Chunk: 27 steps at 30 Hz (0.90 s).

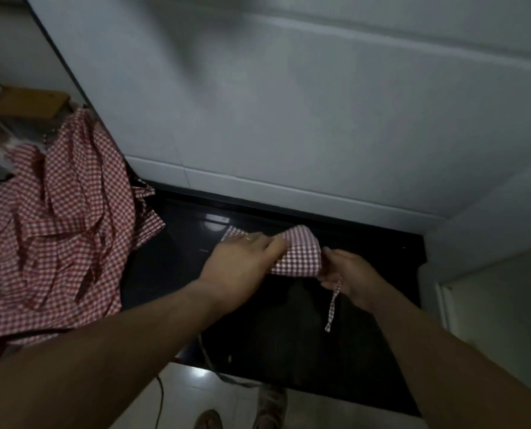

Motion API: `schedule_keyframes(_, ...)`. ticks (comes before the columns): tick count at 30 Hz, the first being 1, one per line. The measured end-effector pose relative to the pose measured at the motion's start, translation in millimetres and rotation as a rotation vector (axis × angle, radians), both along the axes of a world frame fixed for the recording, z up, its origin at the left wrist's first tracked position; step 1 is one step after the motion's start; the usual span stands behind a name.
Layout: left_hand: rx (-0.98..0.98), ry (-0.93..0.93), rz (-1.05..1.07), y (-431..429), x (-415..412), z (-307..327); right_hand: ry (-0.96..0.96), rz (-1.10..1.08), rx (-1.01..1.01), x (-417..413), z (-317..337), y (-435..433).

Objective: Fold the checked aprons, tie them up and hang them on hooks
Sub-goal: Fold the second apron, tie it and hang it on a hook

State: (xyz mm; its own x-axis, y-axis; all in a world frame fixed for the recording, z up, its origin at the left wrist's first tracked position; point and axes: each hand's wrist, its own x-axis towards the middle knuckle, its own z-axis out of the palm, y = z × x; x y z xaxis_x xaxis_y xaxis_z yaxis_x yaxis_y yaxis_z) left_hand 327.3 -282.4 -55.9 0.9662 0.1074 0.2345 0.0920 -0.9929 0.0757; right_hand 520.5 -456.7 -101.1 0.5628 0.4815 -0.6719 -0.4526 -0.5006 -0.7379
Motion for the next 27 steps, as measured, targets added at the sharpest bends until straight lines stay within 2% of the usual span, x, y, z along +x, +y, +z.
schedule_keyframes(2,0.022,0.054,-0.055,-8,-12,-26,0.036,0.061,-0.101,-9,-5,-18)
schedule_keyframes(5,-0.030,0.329,-0.053,-43,-35,-81,0.071,0.040,-0.258,-29,-19,-46)
schedule_keyframes(8,-0.142,0.462,0.017,-78,-62,-108,-0.019,-0.029,-0.300,-40,-20,-72)
schedule_keyframes(10,-0.213,0.422,0.061,-85,-65,-103,-0.140,-0.072,-0.227,-45,-2,-78)
schedule_keyframes(12,-0.248,0.391,0.112,-87,-54,-92,-0.189,-0.013,-0.151,-56,29,-71)
schedule_keyframes(15,-0.324,0.353,0.196,-91,-32,-74,-0.045,0.296,-0.069,-91,80,-34)
schedule_keyframes(18,-0.345,0.322,0.249,-95,-22,-74,-0.211,0.654,-0.106,-106,90,-4)
schedule_keyframes(21,-0.343,0.260,0.287,-98,-22,-86,-0.271,0.737,-0.127,-96,83,5)
schedule_keyframes(23,-0.403,0.161,0.304,-100,-22,-92,-0.301,0.698,-0.098,-89,75,1)
schedule_keyframes(25,-0.496,0.044,0.345,-98,-22,-92,-0.438,0.504,-0.112,-82,59,-11)
schedule_keyframes(27,-0.601,0.022,0.366,-96,-22,-93,-0.576,0.347,-0.159,-81,40,-27)
